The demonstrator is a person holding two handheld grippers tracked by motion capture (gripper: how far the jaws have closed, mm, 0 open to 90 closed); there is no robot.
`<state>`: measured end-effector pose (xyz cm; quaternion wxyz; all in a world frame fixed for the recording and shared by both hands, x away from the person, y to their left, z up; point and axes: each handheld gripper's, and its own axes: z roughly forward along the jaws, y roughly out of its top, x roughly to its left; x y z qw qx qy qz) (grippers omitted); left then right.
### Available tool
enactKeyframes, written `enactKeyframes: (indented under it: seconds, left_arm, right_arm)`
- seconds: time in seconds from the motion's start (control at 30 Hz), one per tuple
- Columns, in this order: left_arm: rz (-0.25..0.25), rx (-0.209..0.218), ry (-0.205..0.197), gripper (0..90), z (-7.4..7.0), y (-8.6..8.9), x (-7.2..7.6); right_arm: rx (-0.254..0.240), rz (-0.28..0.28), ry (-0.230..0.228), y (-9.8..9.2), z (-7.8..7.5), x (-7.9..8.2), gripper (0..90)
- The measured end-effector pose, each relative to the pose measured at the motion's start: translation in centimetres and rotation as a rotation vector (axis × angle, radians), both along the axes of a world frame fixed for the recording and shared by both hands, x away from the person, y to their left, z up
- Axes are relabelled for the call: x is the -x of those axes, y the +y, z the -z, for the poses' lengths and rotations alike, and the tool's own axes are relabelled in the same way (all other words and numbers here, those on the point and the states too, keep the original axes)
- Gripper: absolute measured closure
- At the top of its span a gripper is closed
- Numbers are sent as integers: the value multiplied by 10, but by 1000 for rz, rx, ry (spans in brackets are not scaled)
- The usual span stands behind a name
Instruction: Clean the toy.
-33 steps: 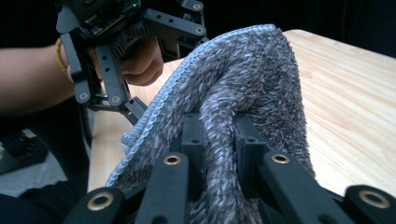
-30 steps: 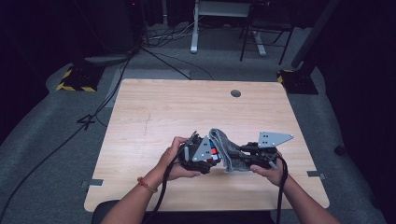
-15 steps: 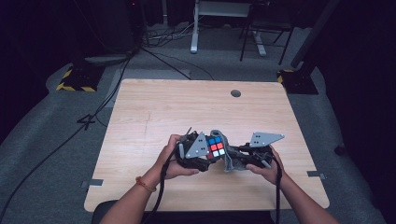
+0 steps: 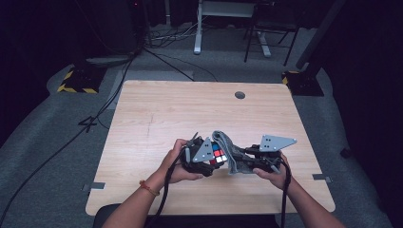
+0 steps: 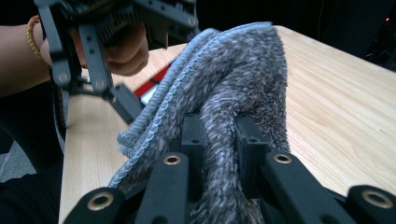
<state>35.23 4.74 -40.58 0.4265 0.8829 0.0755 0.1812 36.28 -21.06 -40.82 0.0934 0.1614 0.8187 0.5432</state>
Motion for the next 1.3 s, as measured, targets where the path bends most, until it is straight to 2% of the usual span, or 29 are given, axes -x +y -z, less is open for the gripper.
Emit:
enactKeyframes:
  seconds: [0.1,0.23,0.43,0.53,0.77,0.83,1.03,1.3]
  left_arm:
    - [10,23,1,332,-1,-1,2]
    - [16,64,-11,332,-9,3,4]
    - [-2,93,-17,332,-15,11,3]
    - [-3,118,1,332,-17,15,1]
    - [5,116,22,330,-13,13,0]
    - [1,106,15,329,-12,12,0]
    - [-5,82,21,325,-6,7,-2]
    - [-20,51,-1,326,-2,0,0]
  right_arm:
    - [19,18,-10,0,2,-1,776]
    - [28,30,6,-1,5,-5,777]
    - [73,10,33,6,12,-6,776]
    - [85,3,35,8,13,-5,776]
    - [30,7,-1,5,4,2,778]
    - [15,9,-6,4,1,3,778]
    - [5,9,-16,3,0,3,779]
    - [9,9,-9,3,2,2,781]
